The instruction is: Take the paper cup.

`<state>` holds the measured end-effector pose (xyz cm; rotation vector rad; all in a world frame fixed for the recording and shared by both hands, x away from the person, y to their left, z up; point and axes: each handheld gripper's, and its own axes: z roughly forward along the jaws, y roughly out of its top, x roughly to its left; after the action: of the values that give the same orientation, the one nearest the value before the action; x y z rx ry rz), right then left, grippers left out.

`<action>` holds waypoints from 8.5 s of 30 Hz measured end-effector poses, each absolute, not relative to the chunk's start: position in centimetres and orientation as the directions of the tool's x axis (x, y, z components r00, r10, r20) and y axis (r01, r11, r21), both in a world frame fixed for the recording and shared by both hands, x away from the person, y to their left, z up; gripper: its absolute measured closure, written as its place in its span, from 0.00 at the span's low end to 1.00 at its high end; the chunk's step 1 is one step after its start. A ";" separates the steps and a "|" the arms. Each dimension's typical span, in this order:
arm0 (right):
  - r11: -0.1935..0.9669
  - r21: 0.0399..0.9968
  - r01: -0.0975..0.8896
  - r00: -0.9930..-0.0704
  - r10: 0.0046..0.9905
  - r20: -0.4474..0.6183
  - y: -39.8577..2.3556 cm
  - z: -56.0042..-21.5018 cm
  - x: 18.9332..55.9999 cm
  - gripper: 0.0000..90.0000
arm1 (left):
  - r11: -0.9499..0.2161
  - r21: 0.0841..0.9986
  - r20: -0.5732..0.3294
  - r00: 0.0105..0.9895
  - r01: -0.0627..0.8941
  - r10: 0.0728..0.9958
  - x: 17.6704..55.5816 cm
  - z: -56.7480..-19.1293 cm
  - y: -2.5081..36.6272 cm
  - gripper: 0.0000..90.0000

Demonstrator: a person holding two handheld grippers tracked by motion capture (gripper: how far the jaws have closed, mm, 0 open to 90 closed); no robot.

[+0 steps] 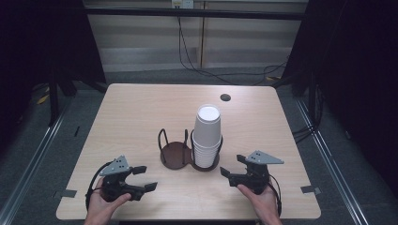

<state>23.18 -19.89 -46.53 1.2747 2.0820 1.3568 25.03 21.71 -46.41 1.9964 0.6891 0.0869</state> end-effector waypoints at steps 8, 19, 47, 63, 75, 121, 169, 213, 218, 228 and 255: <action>0.122 0.859 0.498 -0.549 0.811 0.203 -19.9 -46.1 23.0 0.25 | -0.347 0.823 -0.225 0.818 0.451 0.530 25.3 -46.4 21.8 0.25; 0.172 0.825 0.538 -0.596 0.769 0.229 -19.2 -45.0 22.6 0.26 | -0.364 0.831 -0.210 0.843 0.421 0.495 24.7 -46.3 21.4 0.29; 0.218 0.814 0.538 -0.687 0.673 0.274 -18.9 -40.5 24.7 0.21 | -0.400 0.794 -0.242 0.841 0.459 0.484 24.6 -46.6 21.4 0.22; 0.245 0.834 0.494 -0.734 0.631 0.250 -18.5 -36.1 26.7 0.17 | -0.404 0.789 -0.241 0.838 0.462 0.489 24.6 -46.7 21.3 0.20; 0.282 0.829 0.482 -0.749 0.623 0.224 -17.7 -34.6 28.1 0.17 | -0.398 0.786 -0.254 0.833 0.474 0.491 24.6 -46.8 21.4 0.19; 0.423 0.761 0.492 -0.783 0.598 0.174 -14.5 -31.8 34.3 0.16 | -0.408 0.781 -0.256 0.838 0.473 0.482 24.6 -46.9 21.2 0.18; 0.475 0.758 0.446 -0.786 0.613 0.079 -13.7 -30.7 34.0 0.24 | -0.408 0.776 -0.265 0.836 0.481 0.480 24.6 -47.0 21.2 0.18; 0.362 0.844 0.396 -0.791 0.601 0.113 -15.7 -28.3 32.9 0.24 | -0.407 0.772 -0.277 0.834 0.489 0.477 24.7 -47.1 21.2 0.18; 0.342 0.852 0.395 -0.787 0.605 0.121 -15.8 -28.1 32.7 0.24 | -0.408 0.774 -0.273 0.836 0.485 0.475 24.7 -47.1 21.1 0.18; 0.282 0.882 0.377 -0.773 0.620 0.132 -16.5 -27.5 32.1 0.25 | -0.408 0.777 -0.265 0.837 0.479 0.479 24.8 -47.1 21.0 0.18; 0.162 0.925 0.343 -0.770 0.613 0.178 -18.4 -27.2 30.9 0.25 | -0.403 0.795 -0.260 0.855 0.453 0.450 25.0 -45.9 20.0 0.18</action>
<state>30.94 -18.36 -27.20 0.9280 2.1997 1.6489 25.00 20.00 -45.87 2.0472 0.6591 -0.0047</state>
